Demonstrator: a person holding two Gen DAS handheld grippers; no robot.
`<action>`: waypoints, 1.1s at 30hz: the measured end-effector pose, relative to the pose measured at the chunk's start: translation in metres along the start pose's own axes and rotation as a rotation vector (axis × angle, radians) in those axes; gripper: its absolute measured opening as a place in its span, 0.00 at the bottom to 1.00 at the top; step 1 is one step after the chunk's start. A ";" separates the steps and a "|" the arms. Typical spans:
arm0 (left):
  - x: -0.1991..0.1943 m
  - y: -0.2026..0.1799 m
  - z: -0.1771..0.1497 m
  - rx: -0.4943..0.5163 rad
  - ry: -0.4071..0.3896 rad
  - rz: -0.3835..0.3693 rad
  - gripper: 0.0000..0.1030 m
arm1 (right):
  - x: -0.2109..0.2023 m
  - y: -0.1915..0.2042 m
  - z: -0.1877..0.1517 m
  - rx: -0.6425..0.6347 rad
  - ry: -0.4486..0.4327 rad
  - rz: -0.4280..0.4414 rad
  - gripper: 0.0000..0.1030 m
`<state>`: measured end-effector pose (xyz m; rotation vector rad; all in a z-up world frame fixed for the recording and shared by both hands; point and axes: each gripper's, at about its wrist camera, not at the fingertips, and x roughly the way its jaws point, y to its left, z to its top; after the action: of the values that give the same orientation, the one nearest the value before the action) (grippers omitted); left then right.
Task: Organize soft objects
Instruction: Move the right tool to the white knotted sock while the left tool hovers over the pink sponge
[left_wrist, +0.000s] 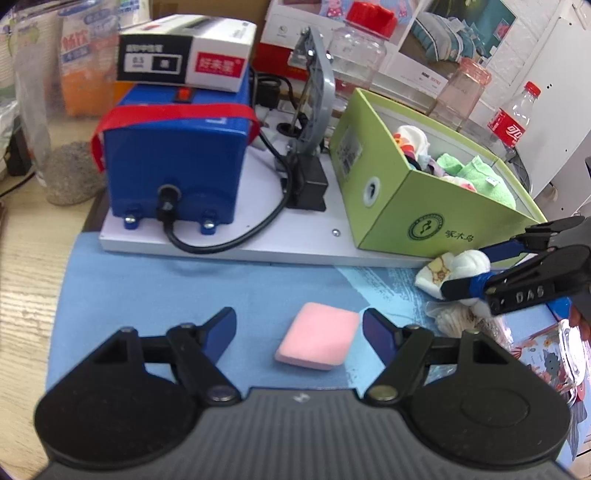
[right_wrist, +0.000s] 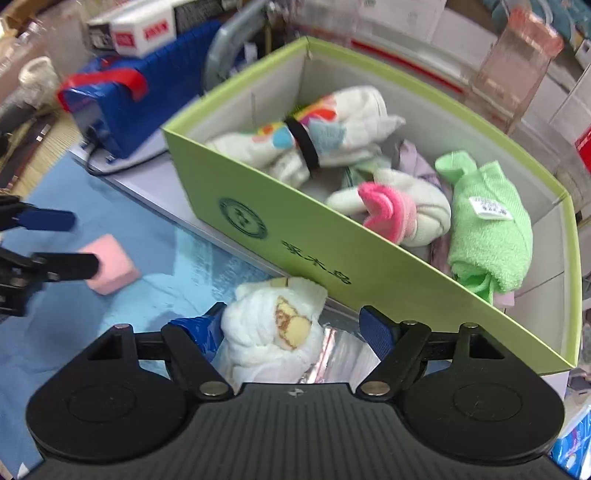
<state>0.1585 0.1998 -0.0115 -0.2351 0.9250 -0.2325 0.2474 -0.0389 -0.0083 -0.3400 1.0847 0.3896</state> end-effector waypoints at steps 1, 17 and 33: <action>-0.001 0.002 0.000 0.005 -0.005 0.004 0.74 | -0.003 -0.010 -0.002 0.041 -0.005 0.009 0.62; 0.005 -0.005 0.003 0.022 -0.009 0.048 0.74 | -0.062 -0.138 -0.120 0.379 -0.154 -0.048 0.63; 0.004 -0.014 0.003 0.047 -0.009 0.070 0.75 | -0.034 -0.154 -0.134 0.394 -0.093 -0.089 0.64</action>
<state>0.1617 0.1854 -0.0089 -0.1604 0.9157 -0.1883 0.2001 -0.2393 -0.0230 -0.0192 1.0252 0.1051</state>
